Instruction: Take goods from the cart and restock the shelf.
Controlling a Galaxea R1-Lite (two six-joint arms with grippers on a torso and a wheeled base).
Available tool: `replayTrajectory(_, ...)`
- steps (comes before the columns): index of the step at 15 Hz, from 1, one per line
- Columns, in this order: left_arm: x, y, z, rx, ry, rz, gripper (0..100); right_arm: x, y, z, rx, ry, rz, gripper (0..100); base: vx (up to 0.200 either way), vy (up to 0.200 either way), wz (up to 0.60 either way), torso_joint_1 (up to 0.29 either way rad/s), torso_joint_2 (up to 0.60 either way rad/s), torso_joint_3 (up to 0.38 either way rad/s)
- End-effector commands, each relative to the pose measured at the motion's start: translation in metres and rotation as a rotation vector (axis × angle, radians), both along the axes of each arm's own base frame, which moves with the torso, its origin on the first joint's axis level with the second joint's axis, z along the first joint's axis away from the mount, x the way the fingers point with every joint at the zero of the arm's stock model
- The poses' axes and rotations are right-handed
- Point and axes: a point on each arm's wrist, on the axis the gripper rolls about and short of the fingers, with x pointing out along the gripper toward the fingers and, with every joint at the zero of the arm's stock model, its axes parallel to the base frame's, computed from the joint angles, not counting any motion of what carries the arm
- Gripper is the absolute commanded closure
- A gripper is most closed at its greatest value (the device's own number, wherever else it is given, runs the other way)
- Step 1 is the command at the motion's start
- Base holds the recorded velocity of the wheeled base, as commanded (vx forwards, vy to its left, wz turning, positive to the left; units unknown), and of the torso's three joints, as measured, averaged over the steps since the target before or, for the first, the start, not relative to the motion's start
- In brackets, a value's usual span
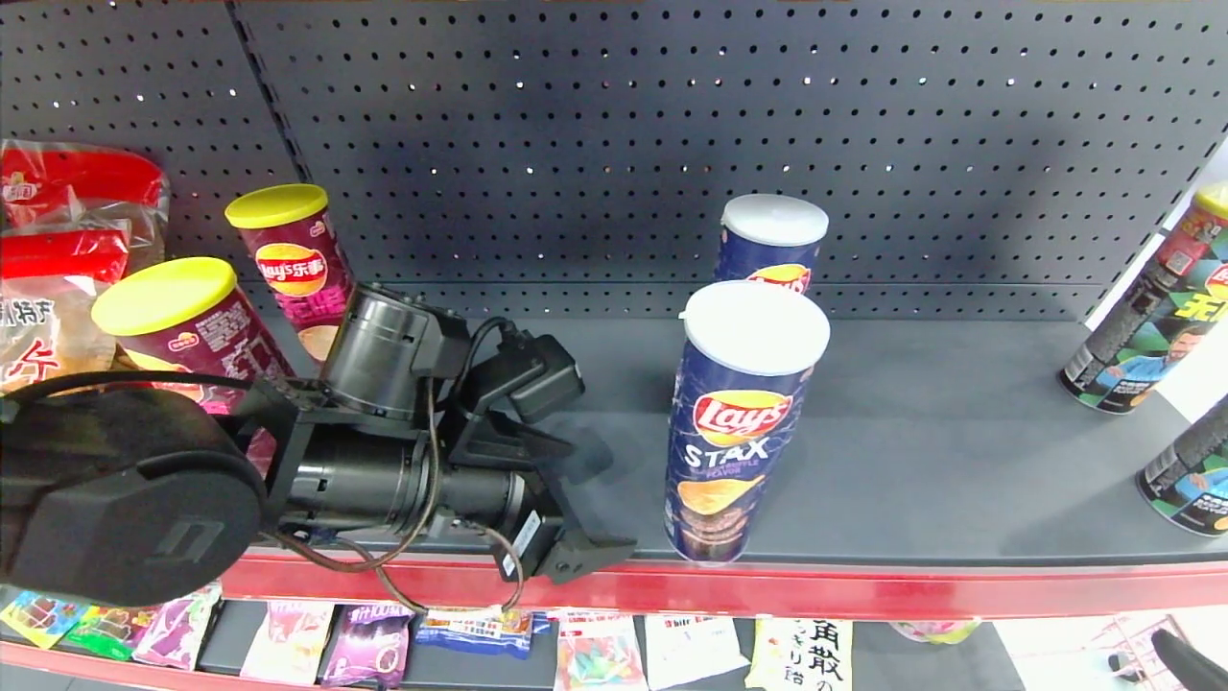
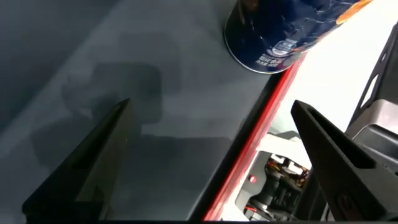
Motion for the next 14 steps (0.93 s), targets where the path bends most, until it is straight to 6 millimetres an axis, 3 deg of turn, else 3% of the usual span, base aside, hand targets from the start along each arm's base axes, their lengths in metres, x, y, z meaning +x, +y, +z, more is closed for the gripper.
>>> replayTrajectory(1,0.002,-0.001,-0.002,0.003,0.002,-0.002,0,-0.001,0.000,0.000,0.001,-0.005,-0.003,0,0.000,0.000,0.00,0.000,0.00,0.000)
replayTrajectory(14,0.019,-0.022,-0.008,0.009,-0.007,-0.021,0,-0.002,-0.001,0.001,0.004,-0.020,-0.016,0,0.000,0.000,0.00,0.000,0.00,0.000)
